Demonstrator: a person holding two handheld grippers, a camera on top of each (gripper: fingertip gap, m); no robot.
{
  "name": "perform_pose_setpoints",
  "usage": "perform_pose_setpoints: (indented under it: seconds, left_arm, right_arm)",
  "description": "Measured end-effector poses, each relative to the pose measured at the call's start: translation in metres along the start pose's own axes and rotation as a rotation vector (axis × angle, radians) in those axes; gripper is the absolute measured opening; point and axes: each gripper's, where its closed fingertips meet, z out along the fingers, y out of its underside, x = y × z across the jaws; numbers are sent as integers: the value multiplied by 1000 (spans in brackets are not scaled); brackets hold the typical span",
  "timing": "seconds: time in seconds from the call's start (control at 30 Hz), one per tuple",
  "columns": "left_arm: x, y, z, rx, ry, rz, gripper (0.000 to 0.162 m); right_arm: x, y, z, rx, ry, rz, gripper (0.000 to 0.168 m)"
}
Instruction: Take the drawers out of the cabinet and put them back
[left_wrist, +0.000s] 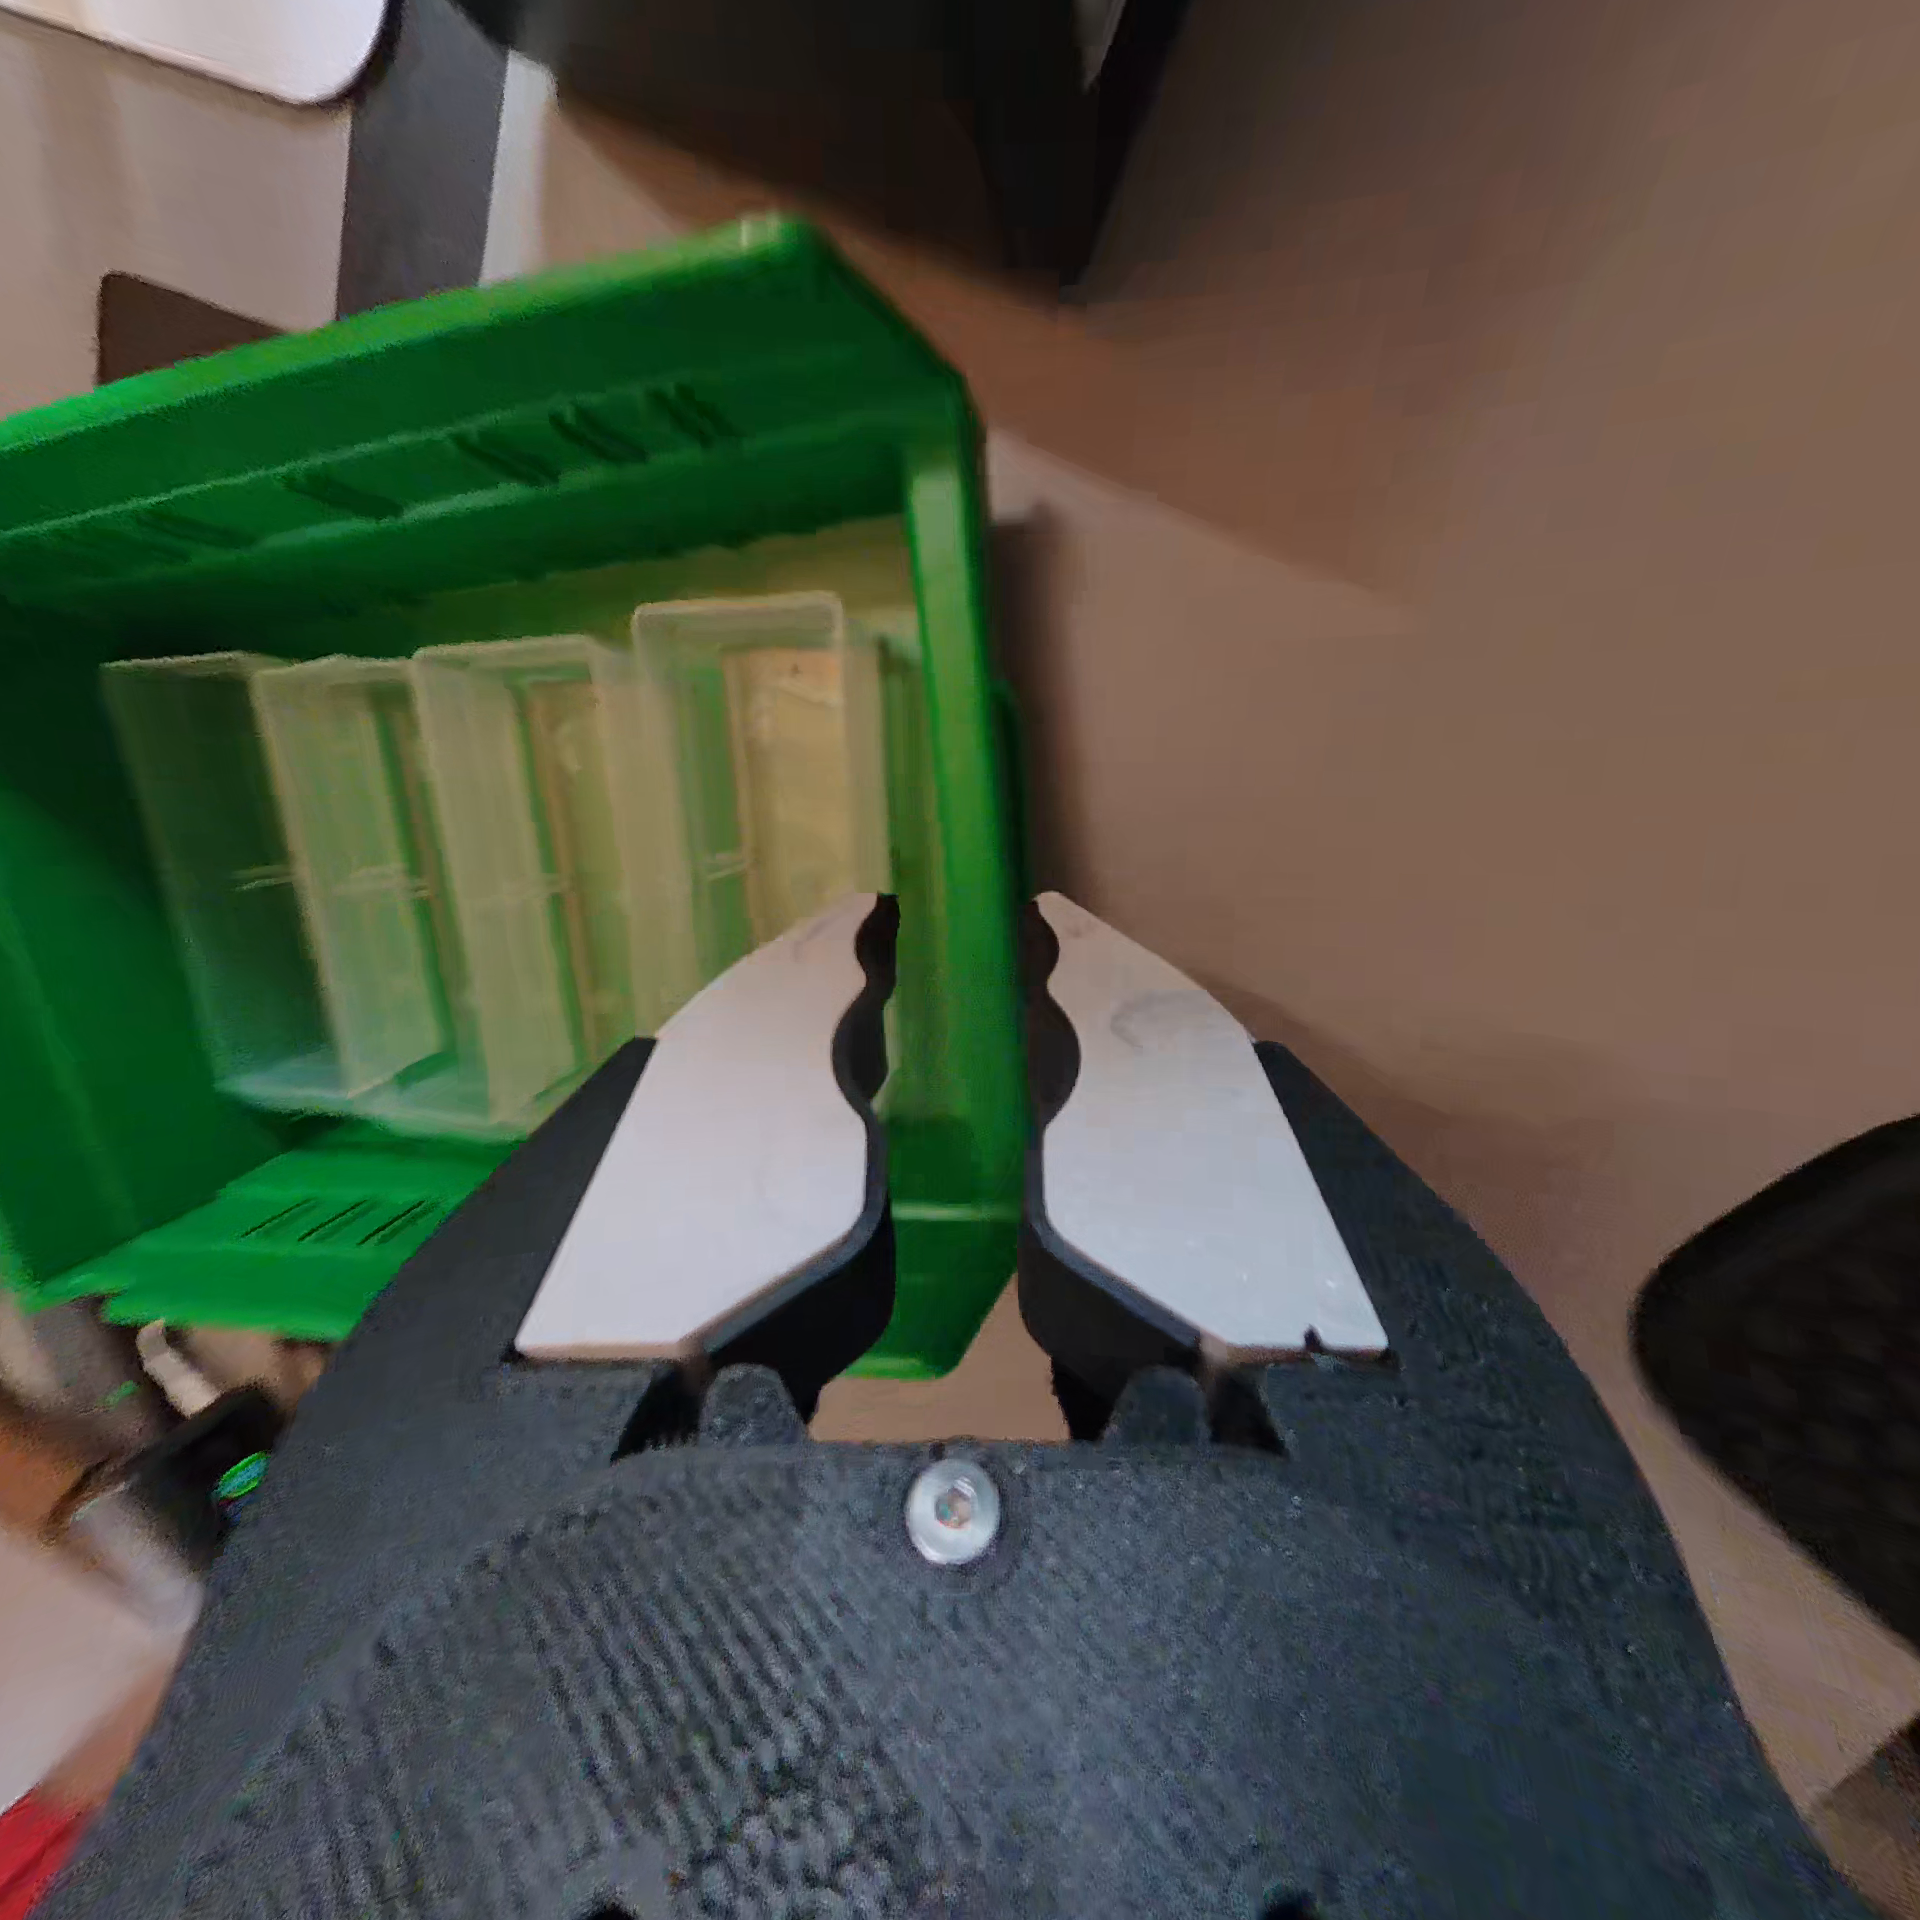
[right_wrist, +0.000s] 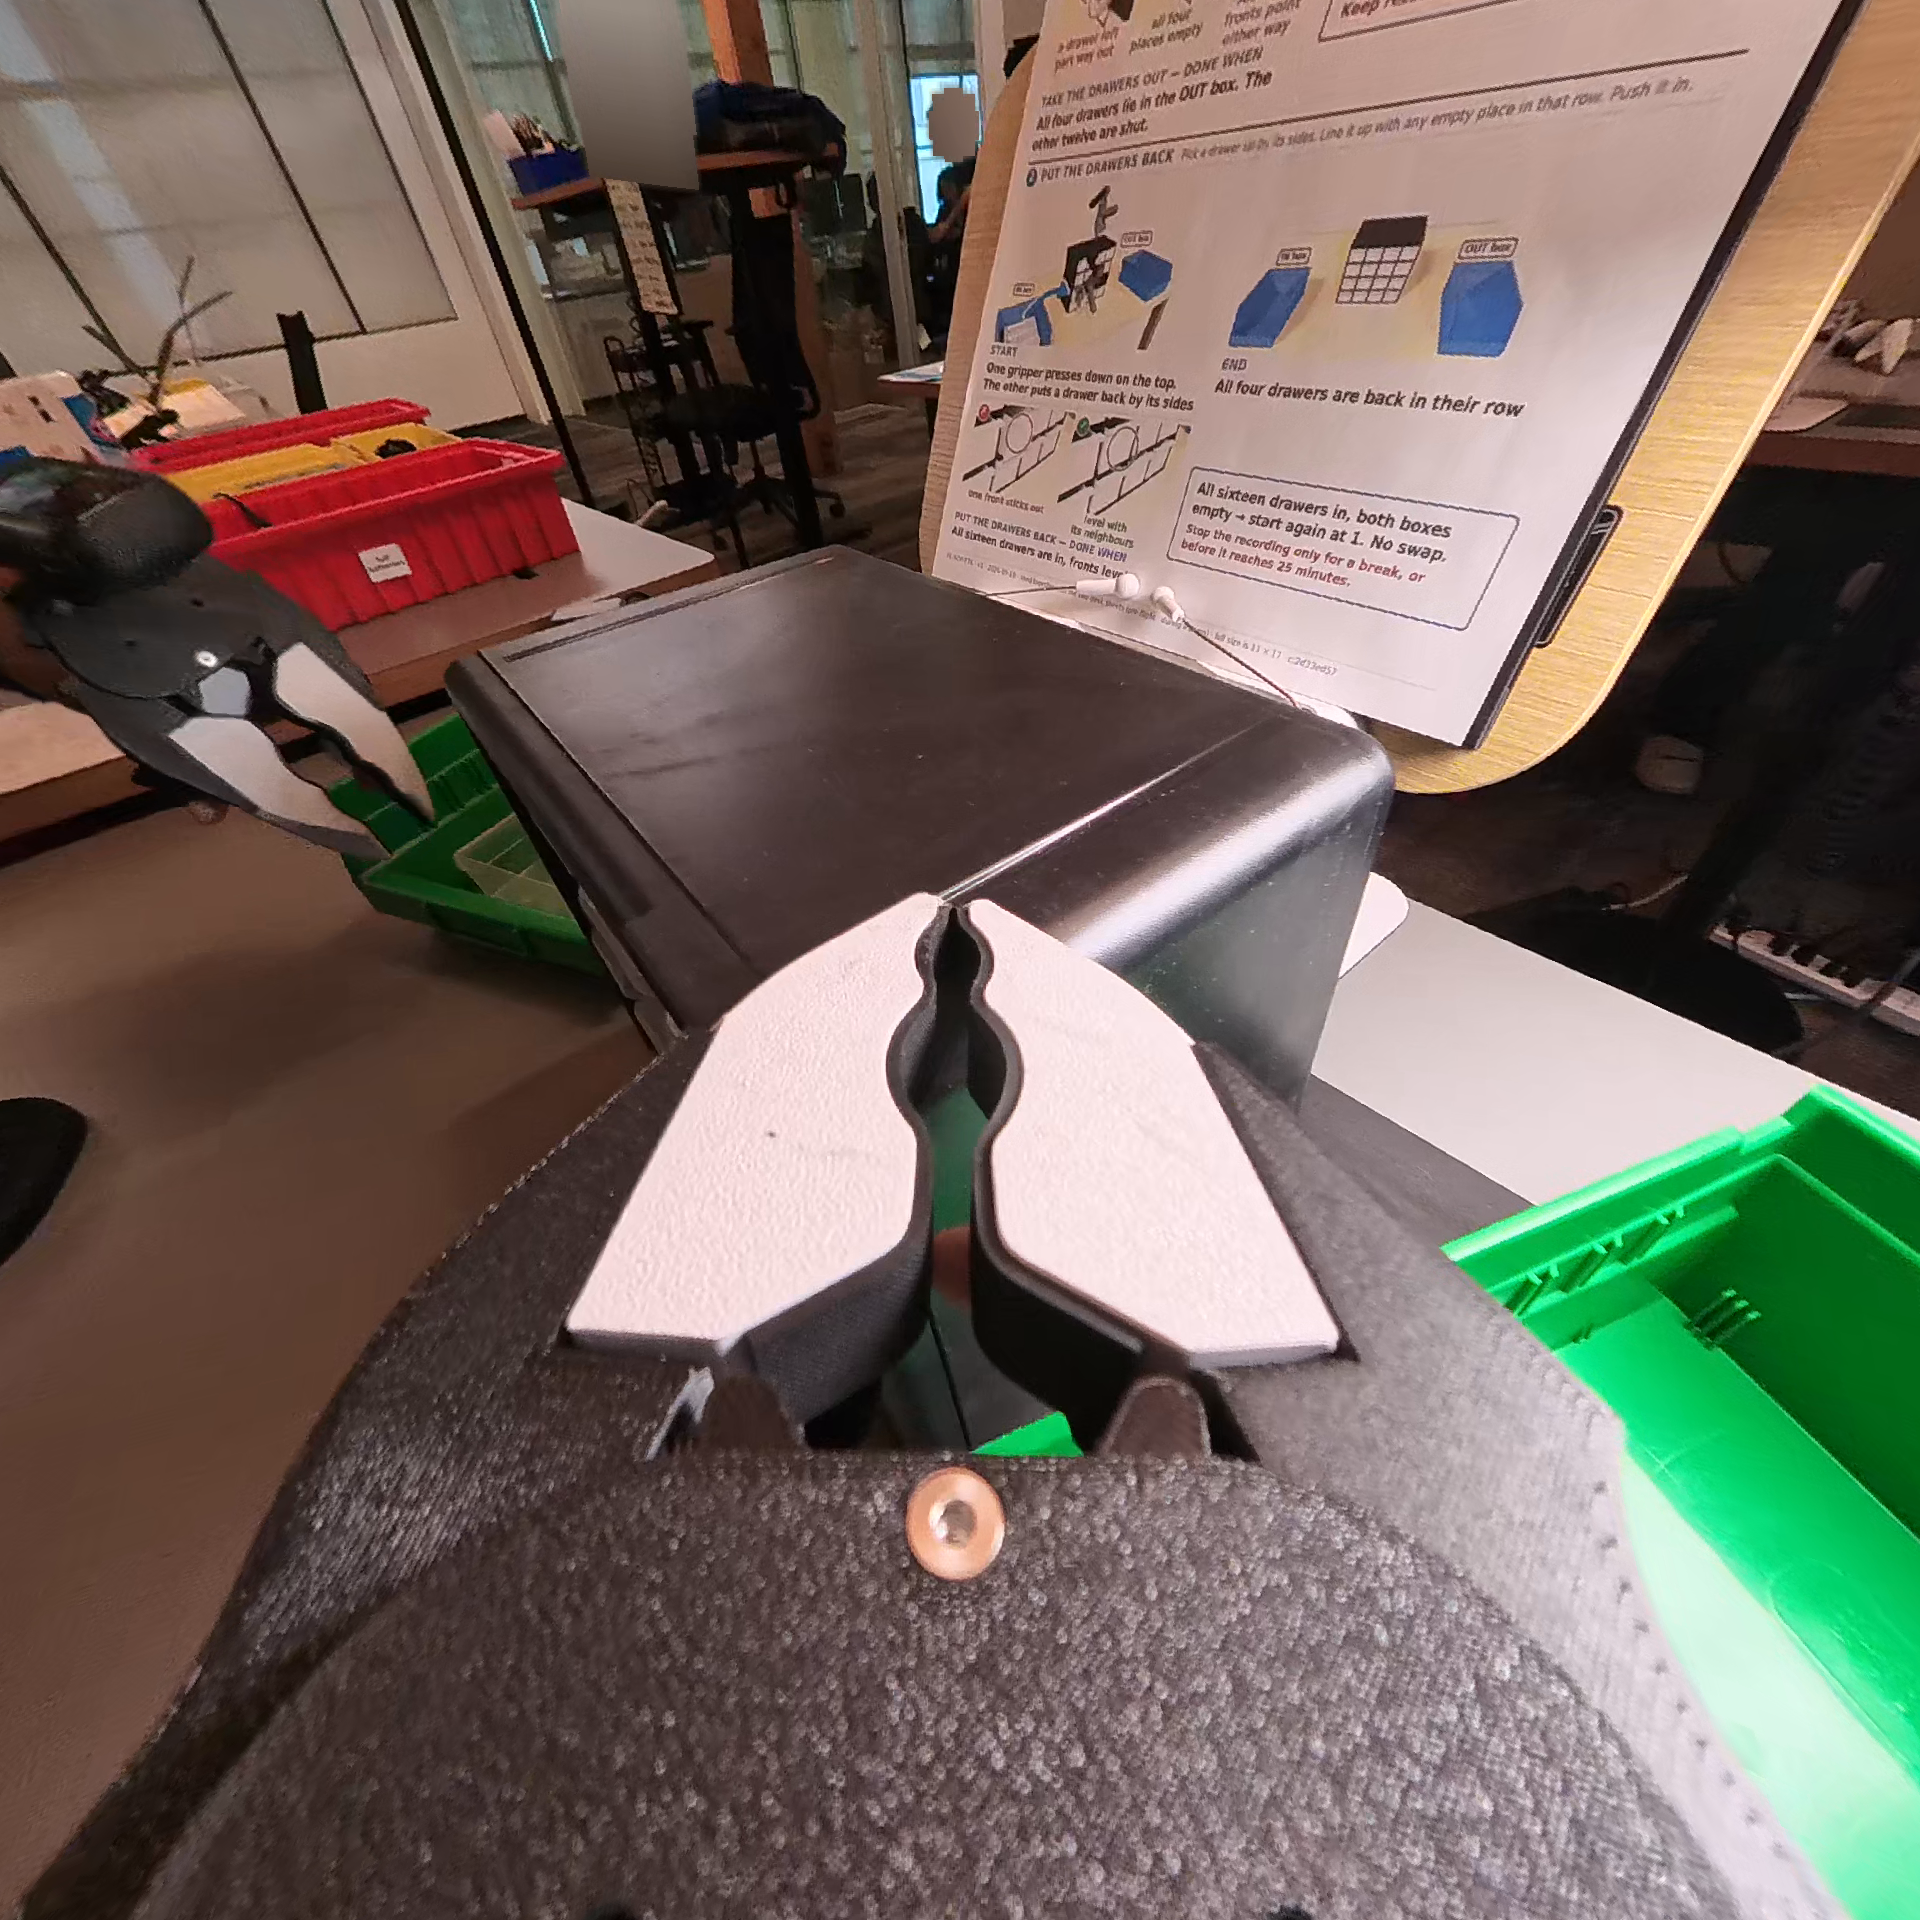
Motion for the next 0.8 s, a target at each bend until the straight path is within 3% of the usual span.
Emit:
perform_pose_setpoints:
  seconds: [0.03, 0.4, 0.8]
  left_arm:
    - [-5, 8, 0, -42, -32, 33, 24]
    - [-57, 81, 19, -590, -139, 501, 21]
    - [-46, 106, 44, -890, 112, 776, 33]
  right_arm:
    - [0, 0, 0, 1, 0, 1, 0]
    - [0, 0, 0, 17, -6, 18, 0]
    - [2, 0, 1, 31, -18, 21, 0]
